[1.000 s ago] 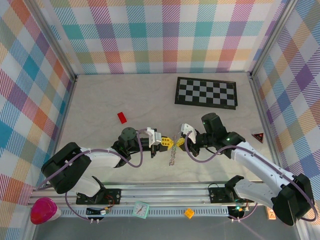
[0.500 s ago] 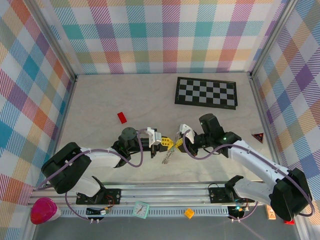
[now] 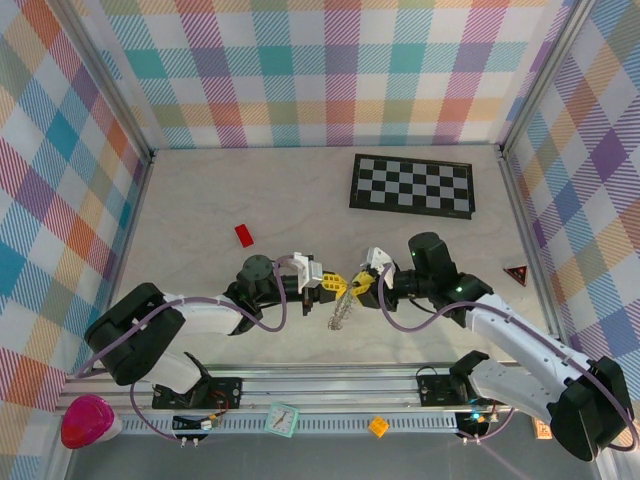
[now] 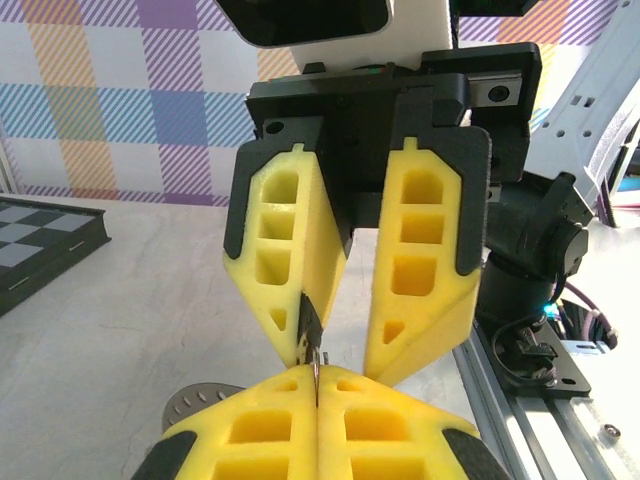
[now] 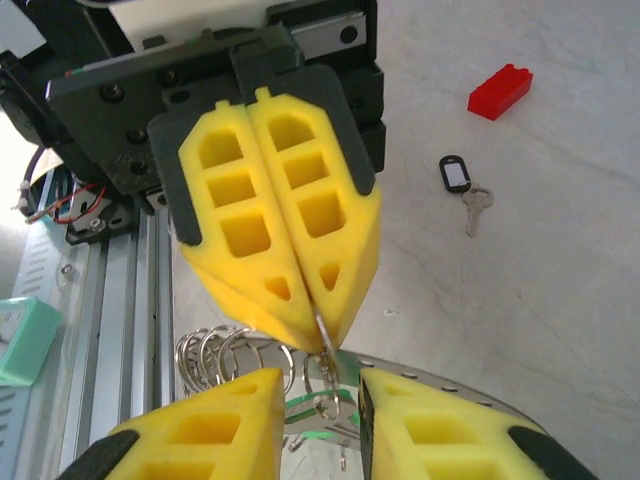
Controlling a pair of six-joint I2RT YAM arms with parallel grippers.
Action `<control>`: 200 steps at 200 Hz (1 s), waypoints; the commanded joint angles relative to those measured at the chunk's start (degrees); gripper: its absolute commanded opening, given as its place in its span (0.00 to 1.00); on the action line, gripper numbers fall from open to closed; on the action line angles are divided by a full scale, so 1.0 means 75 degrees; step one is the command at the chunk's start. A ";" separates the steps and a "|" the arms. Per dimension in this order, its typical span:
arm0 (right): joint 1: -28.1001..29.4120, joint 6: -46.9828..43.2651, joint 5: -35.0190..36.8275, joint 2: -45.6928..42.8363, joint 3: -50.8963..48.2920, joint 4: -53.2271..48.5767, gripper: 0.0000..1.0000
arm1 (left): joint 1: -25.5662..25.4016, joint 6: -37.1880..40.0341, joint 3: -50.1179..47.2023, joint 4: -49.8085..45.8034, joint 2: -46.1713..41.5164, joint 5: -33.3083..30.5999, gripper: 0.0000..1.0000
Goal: Put the keys on the keyring
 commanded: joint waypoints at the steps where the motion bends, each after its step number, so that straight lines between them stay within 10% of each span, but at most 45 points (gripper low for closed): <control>1: -0.0003 0.0126 -0.0090 0.0070 -0.0066 0.0447 0.24 | -0.0093 -0.0114 0.0134 0.0601 0.0060 0.0268 0.00; 130: -0.0001 -0.0396 -0.0444 0.0494 0.0417 -0.0170 0.00 | -0.0089 -0.0127 0.0174 0.0499 0.0039 -0.0080 0.09; 147: -0.0001 -0.1010 -0.0210 0.0547 0.0808 -0.1071 0.00 | -0.0084 0.0521 0.0178 -0.0577 -0.0235 -0.0409 0.33; 178: 0.0120 -0.2048 0.0238 0.0644 0.1444 -0.2303 0.00 | -0.0091 0.2820 0.1189 -0.5074 -0.0944 -0.0801 0.35; 200: 0.0298 -0.2517 0.0731 0.0791 0.1802 -0.2762 0.00 | -0.0094 0.3256 0.1483 -0.5919 -0.1052 -0.1111 0.35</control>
